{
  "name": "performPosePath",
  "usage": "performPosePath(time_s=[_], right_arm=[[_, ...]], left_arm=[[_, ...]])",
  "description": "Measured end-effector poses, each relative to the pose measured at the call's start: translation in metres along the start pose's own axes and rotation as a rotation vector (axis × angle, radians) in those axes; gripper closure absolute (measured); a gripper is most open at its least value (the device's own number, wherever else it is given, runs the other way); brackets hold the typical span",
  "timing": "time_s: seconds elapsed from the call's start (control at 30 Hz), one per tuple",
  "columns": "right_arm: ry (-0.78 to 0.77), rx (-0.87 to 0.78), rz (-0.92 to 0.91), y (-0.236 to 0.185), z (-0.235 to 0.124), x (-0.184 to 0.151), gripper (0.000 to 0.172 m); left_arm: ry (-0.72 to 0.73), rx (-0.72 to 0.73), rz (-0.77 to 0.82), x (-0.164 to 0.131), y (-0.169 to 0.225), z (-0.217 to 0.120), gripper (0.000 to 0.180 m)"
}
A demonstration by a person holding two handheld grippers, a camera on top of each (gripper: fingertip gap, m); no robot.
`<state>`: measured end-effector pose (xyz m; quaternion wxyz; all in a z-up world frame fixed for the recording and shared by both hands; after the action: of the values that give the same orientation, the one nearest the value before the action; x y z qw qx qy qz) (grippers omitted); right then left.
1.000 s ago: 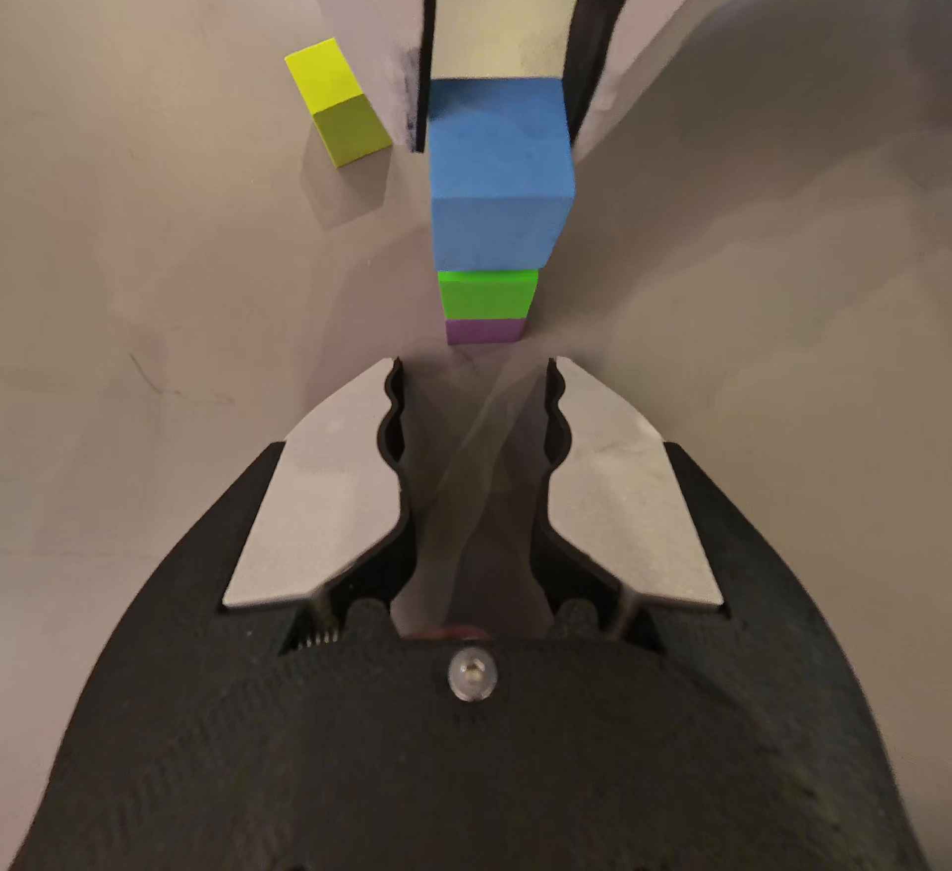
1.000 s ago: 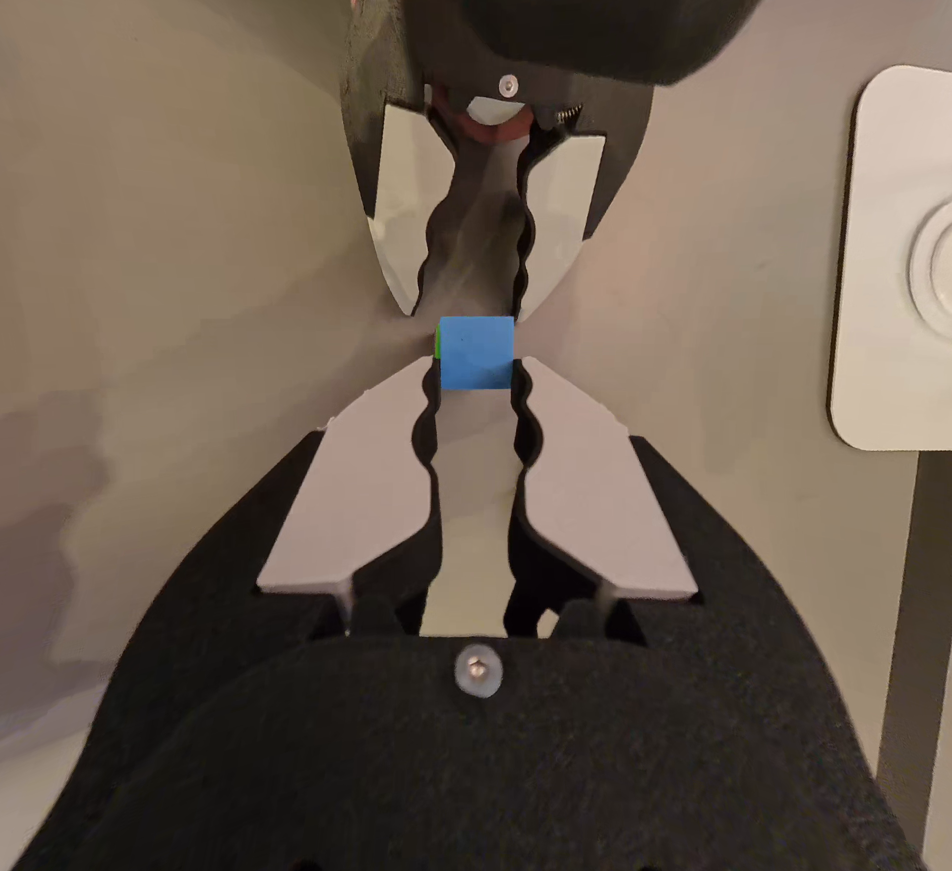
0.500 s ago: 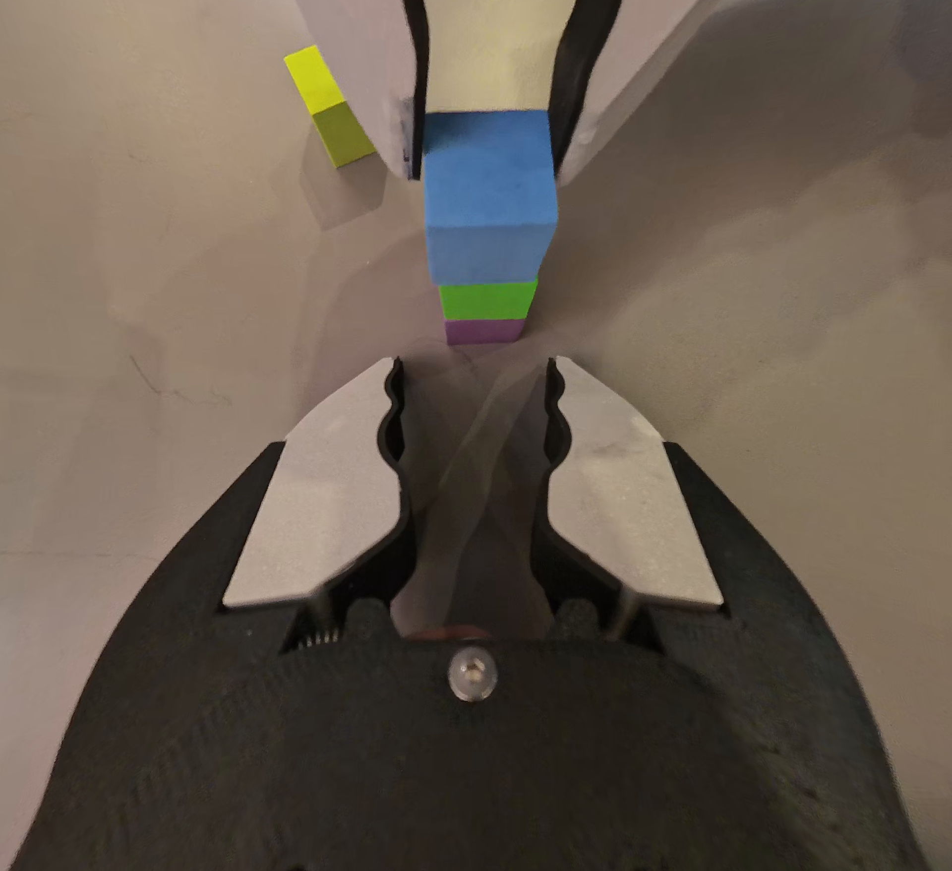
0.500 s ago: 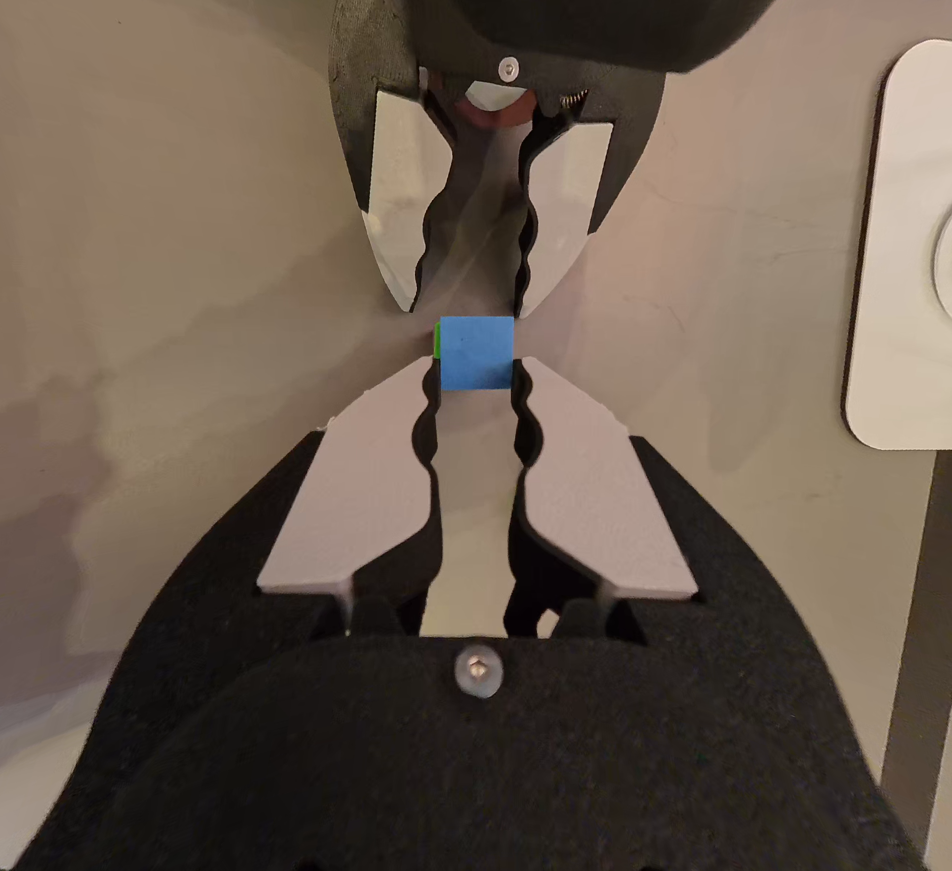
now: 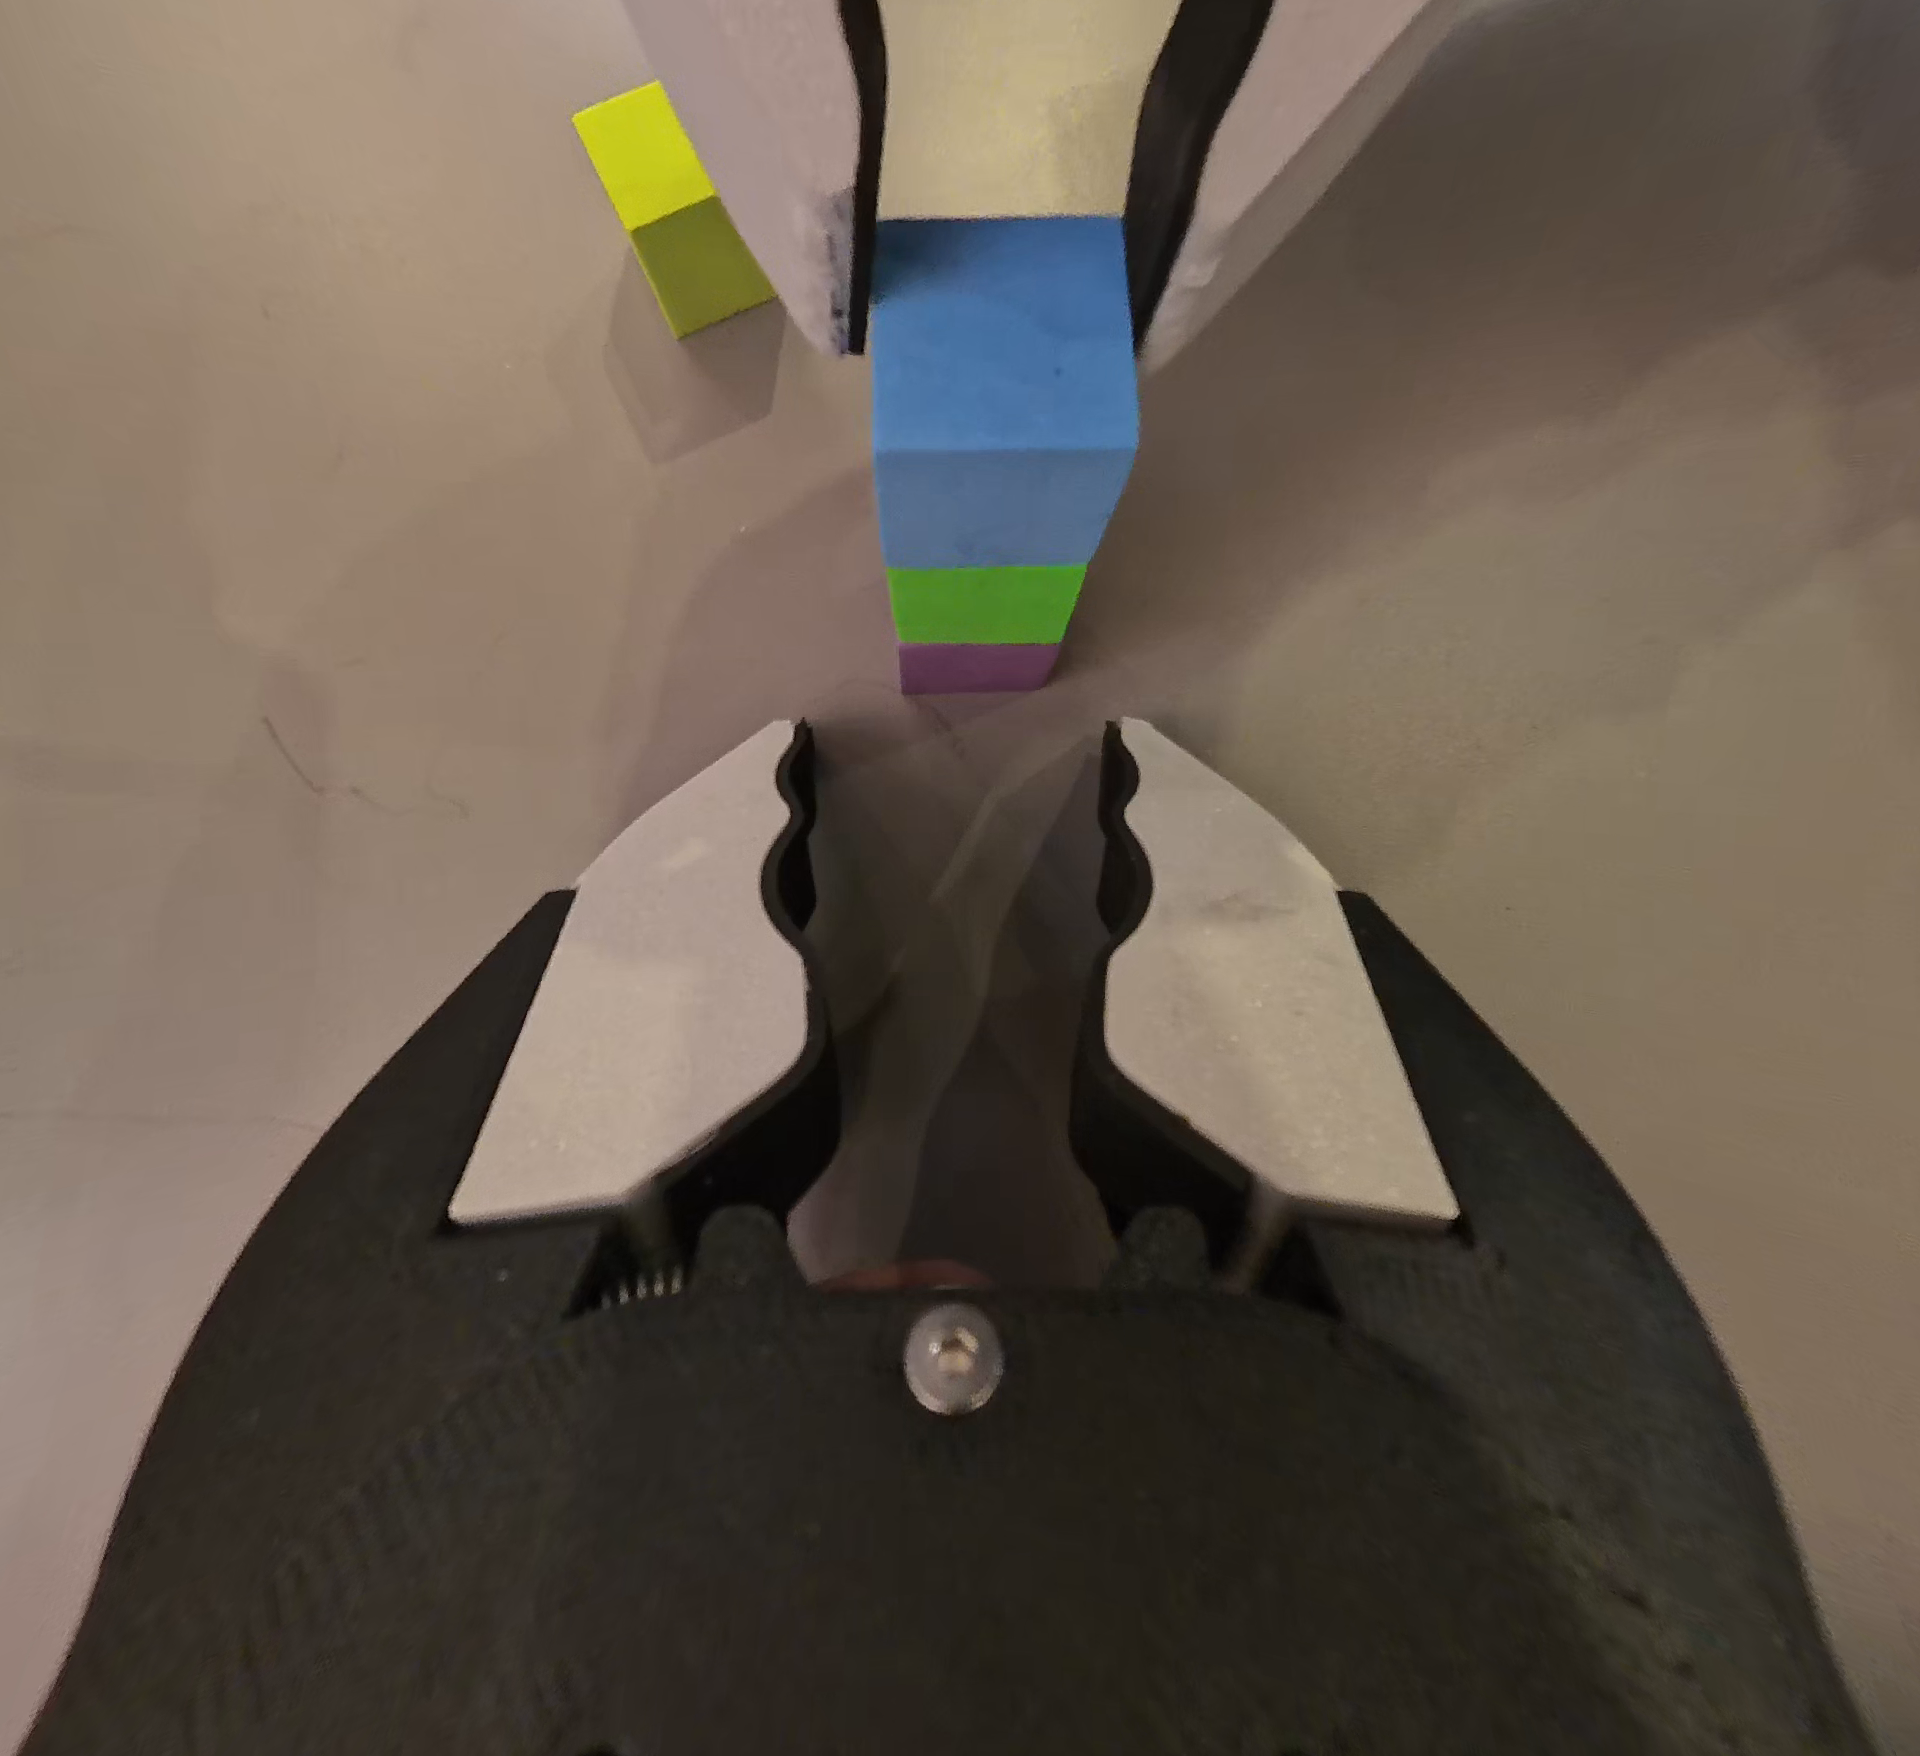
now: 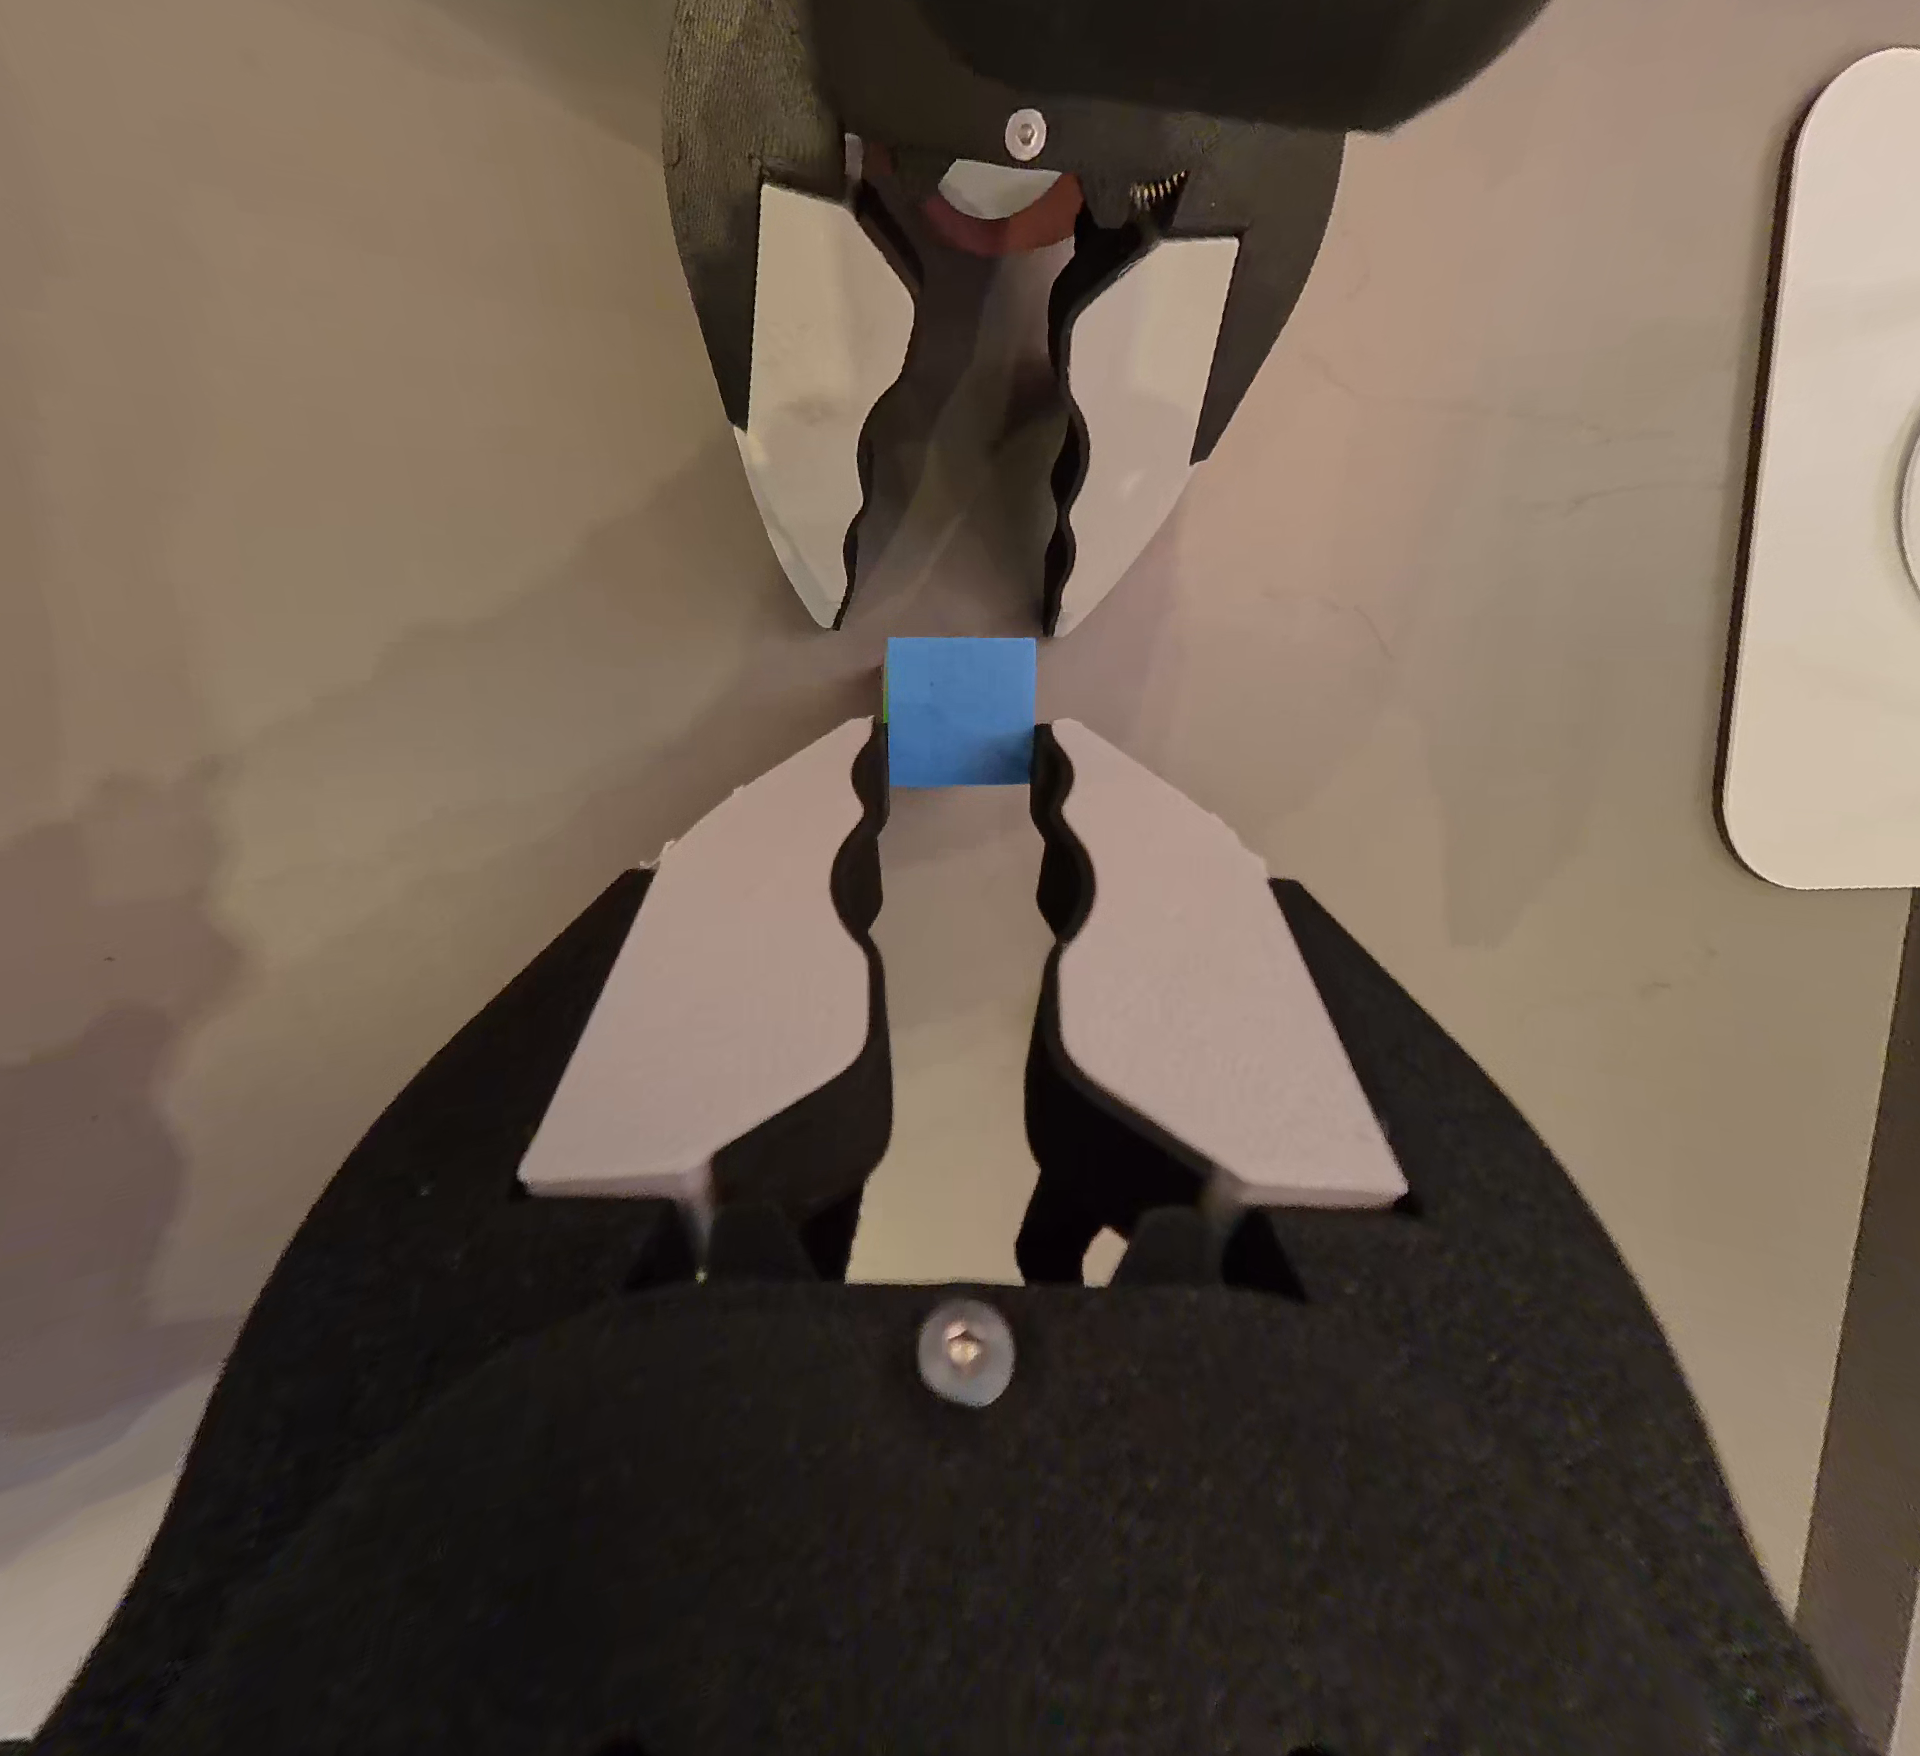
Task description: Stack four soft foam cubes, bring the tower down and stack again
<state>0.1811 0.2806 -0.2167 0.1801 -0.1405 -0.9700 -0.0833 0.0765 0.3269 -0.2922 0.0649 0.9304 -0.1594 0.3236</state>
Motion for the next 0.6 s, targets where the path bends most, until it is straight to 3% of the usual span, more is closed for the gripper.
performPosePath(time_s=[0.6], right_arm=[[-0.006, 0.002, 0.008, 0.0011, 0.0008, 0.0004, 0.144]], left_arm=[[0.0, -0.002, 0.0, 0.0, 0.0, 0.0, 0.128]])
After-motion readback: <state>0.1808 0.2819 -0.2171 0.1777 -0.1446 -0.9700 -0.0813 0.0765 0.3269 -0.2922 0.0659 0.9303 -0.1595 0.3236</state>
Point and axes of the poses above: each gripper's, where its closed fingertips meet, z out along the fingers, x out of its top, y = z × x across the jaws, the point moved 8 cm from there along -z, back along the fingers, and after that the axes turned 5 degrees about -y, right-handed, at the moved point
